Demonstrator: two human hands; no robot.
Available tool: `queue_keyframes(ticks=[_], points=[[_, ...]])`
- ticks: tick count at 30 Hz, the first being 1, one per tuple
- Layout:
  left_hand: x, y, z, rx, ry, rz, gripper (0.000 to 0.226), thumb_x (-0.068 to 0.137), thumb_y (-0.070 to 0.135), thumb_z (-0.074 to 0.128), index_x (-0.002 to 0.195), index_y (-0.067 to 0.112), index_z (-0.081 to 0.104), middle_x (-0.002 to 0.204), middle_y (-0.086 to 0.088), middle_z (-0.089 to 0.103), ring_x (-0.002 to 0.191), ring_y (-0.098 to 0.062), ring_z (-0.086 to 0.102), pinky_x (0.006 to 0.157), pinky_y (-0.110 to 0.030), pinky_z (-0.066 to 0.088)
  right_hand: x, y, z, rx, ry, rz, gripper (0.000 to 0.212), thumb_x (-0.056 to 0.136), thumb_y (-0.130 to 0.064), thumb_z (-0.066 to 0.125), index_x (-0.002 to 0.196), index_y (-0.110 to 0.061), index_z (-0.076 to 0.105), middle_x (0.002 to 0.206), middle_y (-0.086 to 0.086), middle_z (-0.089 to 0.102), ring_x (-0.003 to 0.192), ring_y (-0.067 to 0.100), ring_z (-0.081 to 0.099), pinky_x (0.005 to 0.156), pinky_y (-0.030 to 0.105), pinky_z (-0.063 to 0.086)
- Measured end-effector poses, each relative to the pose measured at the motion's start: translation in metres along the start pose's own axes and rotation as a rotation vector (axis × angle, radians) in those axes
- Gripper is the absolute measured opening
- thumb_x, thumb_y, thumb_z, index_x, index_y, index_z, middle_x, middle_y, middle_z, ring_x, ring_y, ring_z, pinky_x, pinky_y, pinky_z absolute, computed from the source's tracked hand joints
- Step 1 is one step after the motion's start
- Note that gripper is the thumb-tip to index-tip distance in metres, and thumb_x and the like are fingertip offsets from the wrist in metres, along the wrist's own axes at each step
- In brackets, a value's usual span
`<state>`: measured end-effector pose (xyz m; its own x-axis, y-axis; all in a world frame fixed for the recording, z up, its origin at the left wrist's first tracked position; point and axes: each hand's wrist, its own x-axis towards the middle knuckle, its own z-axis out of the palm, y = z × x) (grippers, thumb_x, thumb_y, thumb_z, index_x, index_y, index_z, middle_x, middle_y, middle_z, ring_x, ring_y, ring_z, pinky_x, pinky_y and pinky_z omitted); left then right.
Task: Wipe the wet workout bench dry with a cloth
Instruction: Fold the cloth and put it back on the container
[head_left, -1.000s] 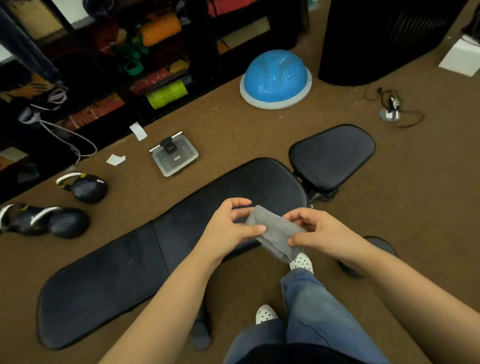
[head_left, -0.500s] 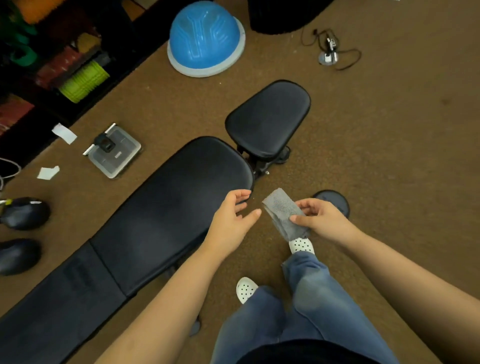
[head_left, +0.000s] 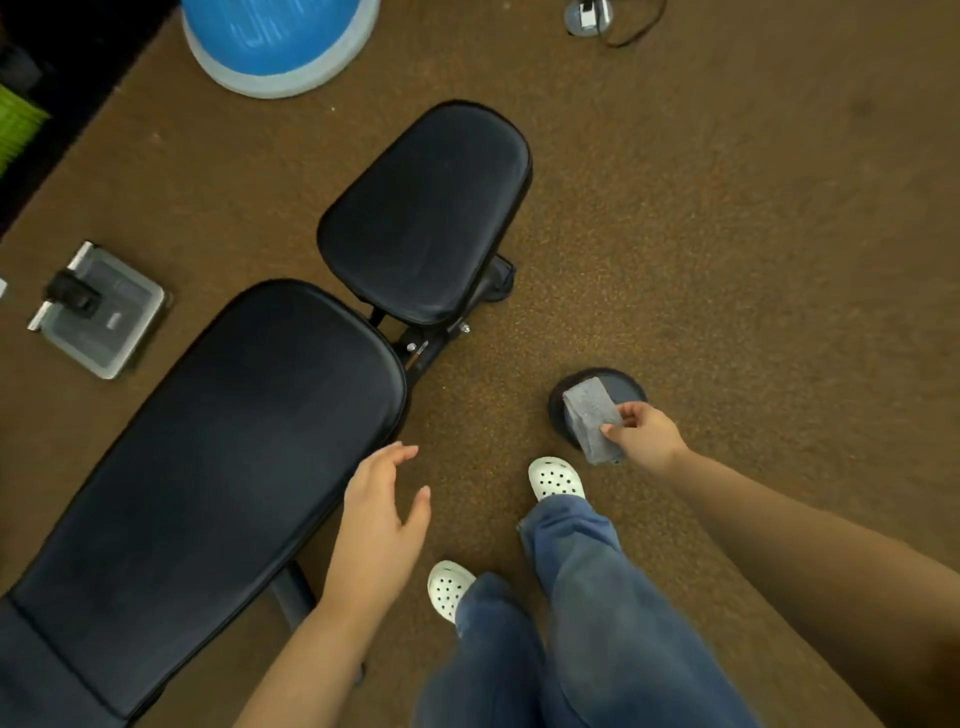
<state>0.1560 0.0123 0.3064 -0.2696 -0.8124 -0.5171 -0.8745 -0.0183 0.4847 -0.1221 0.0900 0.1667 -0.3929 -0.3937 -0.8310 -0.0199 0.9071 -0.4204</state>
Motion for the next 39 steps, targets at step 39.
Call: queue_keyframes(ticks=[39], points=[[0.010,-0.034,0.059,-0.014,0.021,0.048,0.047,0.093,0.024,0.057,0.128,0.046,0.036,0.138,0.026,0.030,0.138,0.001,0.022,0.104,-0.040,0.043,0.111,0.064,0.035,-0.061,0.124,0.246,0.053,0.093,-0.018,0.052,0.141,-0.006,0.034,0.134,0.021,0.048,0.117,0.038,0.050,0.083,0.034,0.040]])
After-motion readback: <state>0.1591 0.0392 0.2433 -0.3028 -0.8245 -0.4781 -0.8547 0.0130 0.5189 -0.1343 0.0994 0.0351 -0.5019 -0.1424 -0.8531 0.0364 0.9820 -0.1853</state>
